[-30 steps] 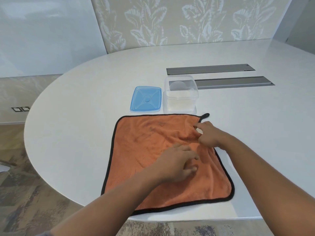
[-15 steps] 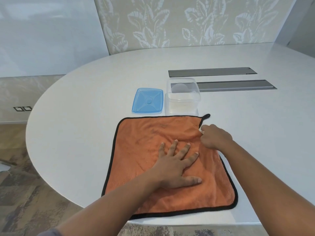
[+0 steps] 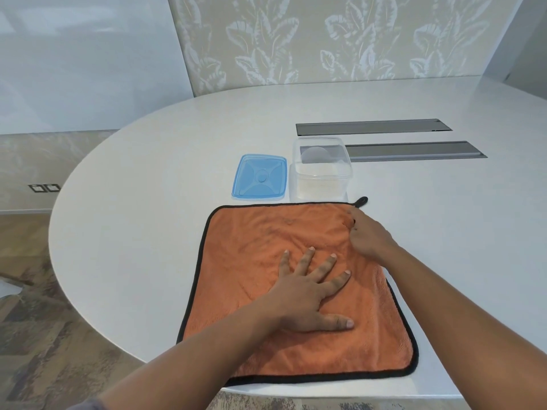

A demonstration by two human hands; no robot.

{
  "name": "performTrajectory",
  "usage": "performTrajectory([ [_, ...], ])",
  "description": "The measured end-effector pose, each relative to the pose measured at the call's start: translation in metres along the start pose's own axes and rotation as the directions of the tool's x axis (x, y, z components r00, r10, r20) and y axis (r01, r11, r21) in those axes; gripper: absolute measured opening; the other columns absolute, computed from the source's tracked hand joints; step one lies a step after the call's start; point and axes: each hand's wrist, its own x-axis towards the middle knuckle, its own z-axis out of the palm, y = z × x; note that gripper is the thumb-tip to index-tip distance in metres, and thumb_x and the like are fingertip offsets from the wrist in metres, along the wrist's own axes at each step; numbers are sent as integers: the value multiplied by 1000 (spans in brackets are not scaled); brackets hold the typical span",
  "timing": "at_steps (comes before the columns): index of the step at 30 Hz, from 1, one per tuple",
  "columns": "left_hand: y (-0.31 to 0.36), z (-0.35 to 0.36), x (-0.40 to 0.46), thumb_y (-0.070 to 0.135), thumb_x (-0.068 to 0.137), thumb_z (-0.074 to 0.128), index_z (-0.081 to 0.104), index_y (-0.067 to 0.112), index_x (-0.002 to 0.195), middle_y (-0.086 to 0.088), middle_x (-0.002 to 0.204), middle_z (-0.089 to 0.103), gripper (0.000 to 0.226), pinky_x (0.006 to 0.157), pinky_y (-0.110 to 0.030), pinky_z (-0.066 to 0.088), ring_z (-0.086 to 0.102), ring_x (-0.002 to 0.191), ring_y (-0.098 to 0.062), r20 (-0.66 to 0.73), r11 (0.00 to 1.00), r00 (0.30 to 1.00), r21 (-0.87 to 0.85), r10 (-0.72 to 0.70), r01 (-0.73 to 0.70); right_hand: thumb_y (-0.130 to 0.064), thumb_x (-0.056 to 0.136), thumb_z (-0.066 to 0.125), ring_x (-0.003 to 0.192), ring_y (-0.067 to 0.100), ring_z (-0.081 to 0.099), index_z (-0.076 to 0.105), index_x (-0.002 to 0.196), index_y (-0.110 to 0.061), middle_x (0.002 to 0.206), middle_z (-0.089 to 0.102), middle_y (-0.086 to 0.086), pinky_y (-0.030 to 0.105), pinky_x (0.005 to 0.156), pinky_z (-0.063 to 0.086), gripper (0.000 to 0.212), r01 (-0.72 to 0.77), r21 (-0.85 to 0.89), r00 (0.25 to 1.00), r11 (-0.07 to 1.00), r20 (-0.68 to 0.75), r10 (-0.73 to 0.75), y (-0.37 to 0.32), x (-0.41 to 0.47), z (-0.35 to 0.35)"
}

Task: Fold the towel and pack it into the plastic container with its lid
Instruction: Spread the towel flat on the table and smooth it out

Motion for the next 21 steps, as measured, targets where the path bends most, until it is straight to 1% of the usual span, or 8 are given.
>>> performTrajectory([
  [2, 0, 0, 0, 93, 82, 27, -7, 48, 159, 8, 170, -19, 95, 107, -73, -25, -31, 151, -33, 2, 1000, 1000, 7, 2, -2, -30, 95, 45, 113, 25, 60, 52, 130, -38, 123, 65, -7, 55, 101, 45, 37, 18, 109, 999, 994, -37, -14, 2, 1, -3],
  [4, 1, 1, 0, 93, 82, 27, -8, 49, 159, 8, 169, -20, 95, 107, -73, -25, -31, 151, -33, 5, 1000, 1000, 9, 1, -1, -29, 95, 51, 116, 26, 59, 56, 129, -34, 120, 63, -6, 54, 103, 46, 35, 17, 177, 998, 984, -66, -5, 8, 2, -5],
  [9, 0, -1, 0, 92, 83, 27, -8, 48, 159, 8, 169, -21, 95, 108, -73, -24, -31, 151, -33, 13, 1000, 1000, 10, 1, -2, -28, 96, 60, 119, 31, 58, 71, 116, -21, 124, 67, 2, 53, 99, 50, 24, 7, 117, 997, 993, -78, 3, 12, 8, -7],
  [12, 0, -1, 0, 92, 83, 27, -8, 48, 159, 8, 169, -20, 95, 108, -73, -24, -30, 151, -33, 11, 1000, 1000, 9, 2, -2, -29, 98, 49, 113, 30, 60, 73, 108, -25, 114, 70, -3, 52, 94, 51, 26, 28, 31, 998, 999, -65, -26, 14, 13, -8],
  [14, 0, -1, 0, 92, 83, 27, -8, 48, 159, 7, 169, -20, 94, 108, -73, -24, -30, 151, -33, 13, 1000, 1000, 8, 2, -2, -26, 99, 41, 113, 32, 60, 71, 113, -31, 118, 70, -2, 49, 92, 49, 34, 49, -70, 997, 996, -62, -53, 16, 17, -7],
  [17, 1, -1, -1, 91, 84, 28, -8, 48, 159, 7, 170, -20, 94, 108, -73, -24, -30, 152, -33, 11, 1000, 1000, 8, 2, -2, -21, 105, 38, 124, 32, 57, 60, 141, -27, 141, 62, 7, 42, 102, 38, 43, 42, -184, 998, 982, -28, -47, 11, 20, -9],
  [19, 1, -1, -1, 91, 84, 28, -8, 47, 159, 6, 170, -19, 94, 108, -73, -23, -30, 152, -34, 8, 1000, 1000, 10, 3, -3, -27, 106, 37, 125, 29, 56, 56, 145, -28, 142, 60, 7, 40, 100, 36, 44, 34, -220, 999, 975, -2, -36, 9, 23, -10],
  [21, 1, -1, -2, 91, 84, 28, -8, 47, 159, 6, 170, -18, 94, 108, -73, -24, -30, 151, -34, 7, 1000, 1000, 8, 5, -5, -43, 102, 34, 125, 32, 54, 57, 143, -35, 139, 61, 4, 43, 98, 40, 47, 15, -260, 999, 966, 44, -4, 14, 27, -10],
])
